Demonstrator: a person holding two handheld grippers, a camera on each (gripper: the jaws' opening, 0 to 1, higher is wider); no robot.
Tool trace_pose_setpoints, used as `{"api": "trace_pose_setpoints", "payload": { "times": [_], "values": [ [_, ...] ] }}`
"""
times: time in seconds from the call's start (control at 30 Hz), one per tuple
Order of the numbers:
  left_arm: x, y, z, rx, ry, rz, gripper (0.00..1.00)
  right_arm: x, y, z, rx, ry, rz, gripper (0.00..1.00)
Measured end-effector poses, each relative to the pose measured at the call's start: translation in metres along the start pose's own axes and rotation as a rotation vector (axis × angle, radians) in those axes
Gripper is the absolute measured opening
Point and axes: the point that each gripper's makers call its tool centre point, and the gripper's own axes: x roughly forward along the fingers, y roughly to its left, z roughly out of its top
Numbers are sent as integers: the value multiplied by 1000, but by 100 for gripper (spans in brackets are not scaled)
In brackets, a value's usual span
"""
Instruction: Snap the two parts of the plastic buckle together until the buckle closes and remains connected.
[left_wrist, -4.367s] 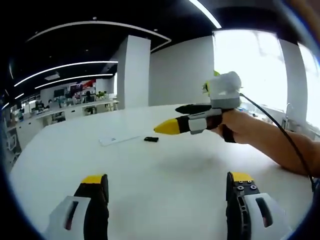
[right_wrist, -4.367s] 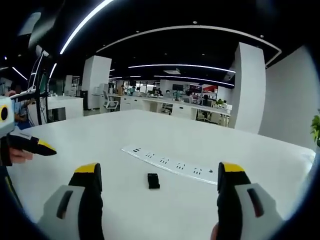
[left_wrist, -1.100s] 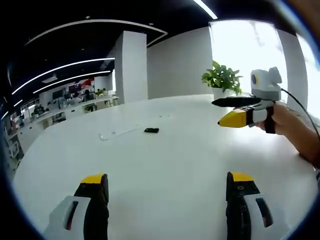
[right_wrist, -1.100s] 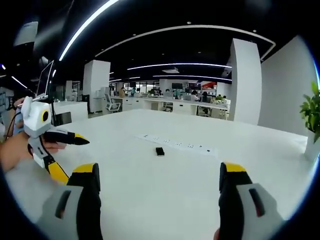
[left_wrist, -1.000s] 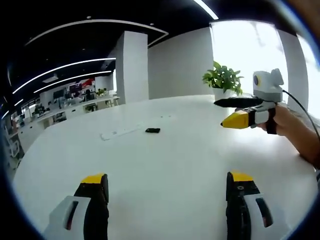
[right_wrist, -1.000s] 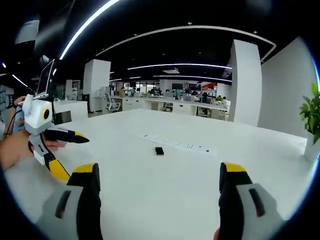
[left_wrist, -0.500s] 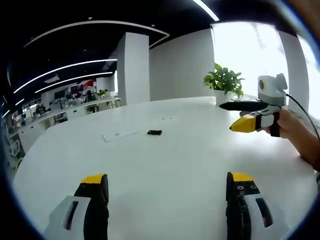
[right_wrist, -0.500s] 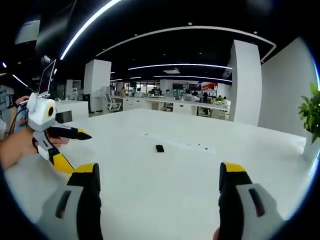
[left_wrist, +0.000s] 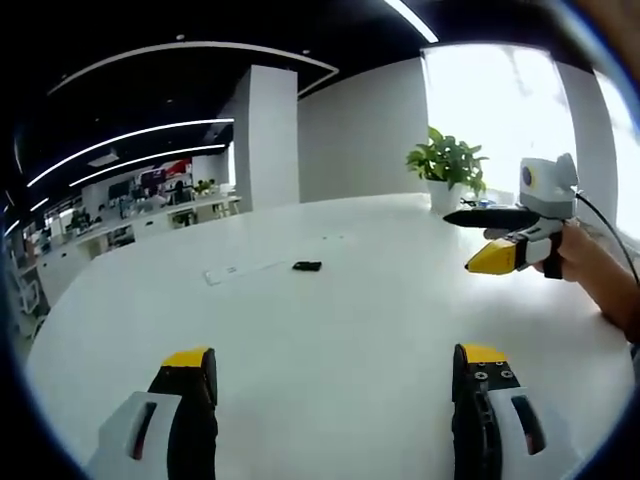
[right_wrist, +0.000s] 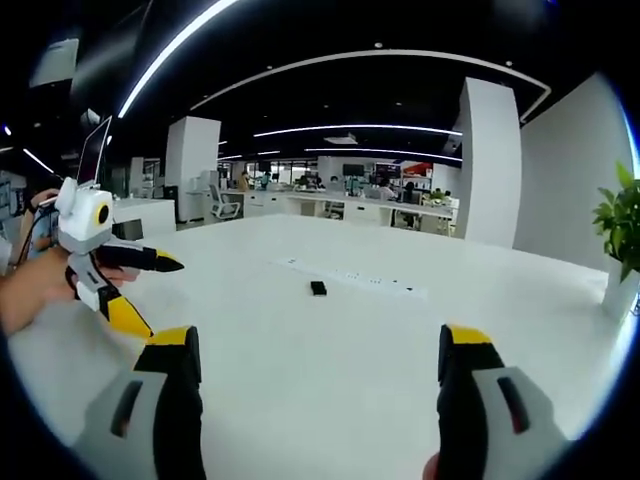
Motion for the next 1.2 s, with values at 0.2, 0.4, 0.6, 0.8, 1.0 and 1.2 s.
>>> {"api": "trace_pose_setpoints", "payload": {
  "times": [0.2, 0.4, 0.6, 0.8, 1.0, 1.2],
  "values": [
    [-4, -3, -8, 1, 12, -2, 99, -1, 0, 2, 1, -7, -4, 99],
    [-7, 2, -7, -14, 3, 10, 99, -9, 6, -1, -4, -6, 2, 100],
    [-4, 3, -6, -22, 4, 3, 99, -13, 4, -2, 6, -9, -2, 100],
    [2, 17, -5, -38, 9, 6, 99, -13, 0, -5, 2, 4, -13, 100],
    [3, 26, -3, -38, 5, 34, 99, -16, -4, -7, 25, 1, -20, 100],
    [2, 24, -4, -41, 11, 31, 95, -21, -2, -10, 25, 4, -13, 100]
  ]
}}
